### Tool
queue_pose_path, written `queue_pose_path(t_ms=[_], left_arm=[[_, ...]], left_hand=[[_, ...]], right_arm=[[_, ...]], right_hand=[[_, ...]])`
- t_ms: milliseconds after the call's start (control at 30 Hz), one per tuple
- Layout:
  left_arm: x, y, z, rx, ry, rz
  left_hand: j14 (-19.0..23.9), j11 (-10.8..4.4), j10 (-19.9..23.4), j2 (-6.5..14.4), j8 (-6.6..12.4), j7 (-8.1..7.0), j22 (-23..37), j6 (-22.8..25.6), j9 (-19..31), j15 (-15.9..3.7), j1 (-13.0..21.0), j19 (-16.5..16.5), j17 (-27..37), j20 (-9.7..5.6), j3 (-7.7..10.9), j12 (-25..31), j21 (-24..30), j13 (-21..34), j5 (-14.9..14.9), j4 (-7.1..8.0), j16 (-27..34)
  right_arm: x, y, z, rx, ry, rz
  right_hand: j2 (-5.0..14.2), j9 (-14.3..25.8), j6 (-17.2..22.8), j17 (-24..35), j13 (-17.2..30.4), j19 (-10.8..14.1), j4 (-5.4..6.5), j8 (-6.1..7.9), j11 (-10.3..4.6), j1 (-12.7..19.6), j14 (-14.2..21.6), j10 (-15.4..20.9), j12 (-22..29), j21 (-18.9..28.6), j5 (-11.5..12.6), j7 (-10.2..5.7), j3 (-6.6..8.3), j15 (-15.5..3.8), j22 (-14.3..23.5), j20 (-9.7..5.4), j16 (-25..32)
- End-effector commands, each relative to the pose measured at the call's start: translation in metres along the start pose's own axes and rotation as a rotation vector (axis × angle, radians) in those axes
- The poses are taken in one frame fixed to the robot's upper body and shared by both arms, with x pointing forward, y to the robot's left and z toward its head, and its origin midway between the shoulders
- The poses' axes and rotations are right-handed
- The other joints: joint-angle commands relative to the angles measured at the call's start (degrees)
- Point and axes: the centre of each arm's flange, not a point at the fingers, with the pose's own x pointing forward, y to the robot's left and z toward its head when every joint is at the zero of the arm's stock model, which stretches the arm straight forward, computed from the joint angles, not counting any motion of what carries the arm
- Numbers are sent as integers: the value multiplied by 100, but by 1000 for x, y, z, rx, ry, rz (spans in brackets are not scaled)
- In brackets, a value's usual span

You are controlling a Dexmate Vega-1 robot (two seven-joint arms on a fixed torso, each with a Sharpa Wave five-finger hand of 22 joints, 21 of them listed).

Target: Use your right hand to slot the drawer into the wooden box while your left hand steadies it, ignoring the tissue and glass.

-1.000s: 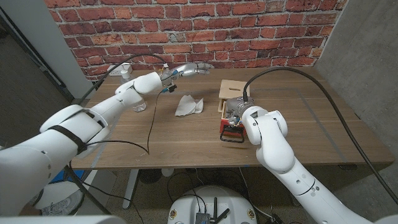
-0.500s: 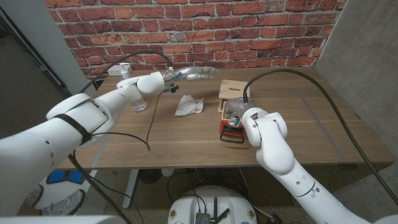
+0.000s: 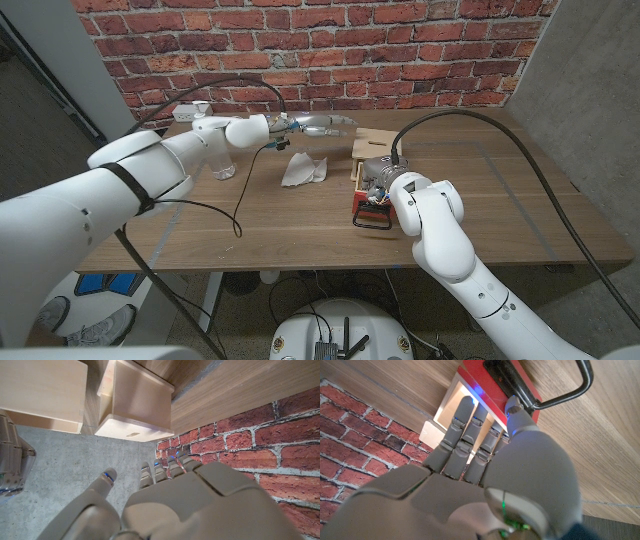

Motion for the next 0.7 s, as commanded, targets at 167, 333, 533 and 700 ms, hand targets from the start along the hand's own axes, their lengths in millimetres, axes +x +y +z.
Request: queue_pose_path(t_ms=[167, 333, 533, 700], left_arm=[[11, -8, 3, 120, -7, -80], [14, -10, 3, 131, -3, -96], [17, -11, 3, 153, -2, -108], [19, -11, 3, 170, -3, -112]], left_hand=[[-124, -12, -119, 554, -4, 95, 7, -185, 12, -552, -22, -172, -5, -676, -17, 0, 2, -2, 57, 76, -28], [-147, 0, -134, 557, 3, 112, 7, -206, 12, -545, -22, -219, -5, -706, -22, 6, 2, -2, 59, 88, -23], [-144, -3, -119, 561, 26, 134, 8, -187, 11, -546, -19, -261, -8, -709, -26, 24, 9, -3, 61, 96, -9], [-142, 26, -103, 562, 44, 143, 9, -155, 9, -560, -15, -320, -11, -693, -28, 36, 5, -3, 63, 99, -3]], right_arm=[[4, -1, 0, 15, -5, 8], [6, -1, -1, 19, -7, 11], [9, 0, -1, 26, -11, 12], [12, 0, -2, 36, -15, 12]], right_hand=[[67, 18, 138, 141, 22, -2, 347, 21, 8, -75, 258, 61, 1, 46, 23, -83, 396, -463, 14, -765, 52], [67, 19, 142, 129, 22, 1, 348, 22, 8, -81, 235, 60, 1, 47, 24, -83, 405, -461, 14, -763, 37], [69, 19, 146, 128, 22, 8, 351, 23, 8, -94, 233, 62, 1, 49, 25, -74, 415, -456, 14, -763, 37], [60, 19, 149, 133, 22, 5, 343, 23, 9, -93, 228, 54, -2, 45, 26, -78, 425, -461, 13, -763, 39]])
